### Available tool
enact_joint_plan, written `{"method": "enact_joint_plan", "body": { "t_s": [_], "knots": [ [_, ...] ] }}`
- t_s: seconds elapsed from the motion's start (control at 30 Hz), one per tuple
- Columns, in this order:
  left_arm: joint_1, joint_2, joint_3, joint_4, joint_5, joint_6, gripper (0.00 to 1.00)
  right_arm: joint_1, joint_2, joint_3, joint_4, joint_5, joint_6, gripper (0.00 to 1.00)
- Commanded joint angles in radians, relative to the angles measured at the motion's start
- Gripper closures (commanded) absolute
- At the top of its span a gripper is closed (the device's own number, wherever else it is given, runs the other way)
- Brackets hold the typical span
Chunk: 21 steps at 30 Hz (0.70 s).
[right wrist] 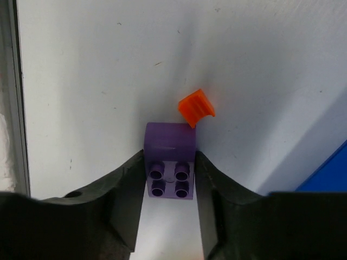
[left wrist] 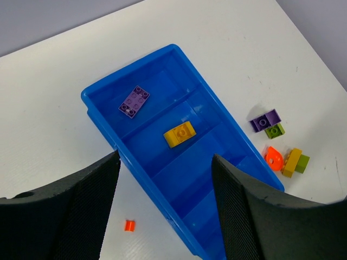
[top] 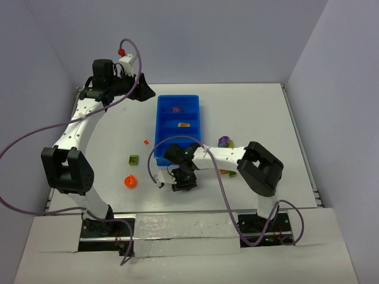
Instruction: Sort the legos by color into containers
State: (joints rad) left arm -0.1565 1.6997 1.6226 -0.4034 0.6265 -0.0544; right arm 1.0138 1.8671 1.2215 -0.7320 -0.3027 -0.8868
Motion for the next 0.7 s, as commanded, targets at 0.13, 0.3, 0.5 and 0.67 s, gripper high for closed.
{"method": "enact_joint_plan", "body": {
  "t_s": [0.13,0.3,0.5,0.67],
  "knots": [
    [0.024,-0.065,-0.014,0.021,-0.008,0.009,0.26,0.036,-0.083,0.072,-0.065,-0.015,0.021,0.99],
    [0.052,-0.091,-0.044,0.026,0.017,-0.013,0.26,0.055,-0.171,0.169,-0.109,-0.034,0.059,1.00],
    [0.127,-0.187,-0.172,0.000,0.013,0.033,0.26,-0.087,-0.133,0.528,-0.139,-0.085,0.254,1.00],
    [0.232,-0.259,-0.313,-0.002,0.035,0.044,0.27,-0.305,0.052,0.835,-0.098,-0.050,0.494,1.00]
  ]
}}
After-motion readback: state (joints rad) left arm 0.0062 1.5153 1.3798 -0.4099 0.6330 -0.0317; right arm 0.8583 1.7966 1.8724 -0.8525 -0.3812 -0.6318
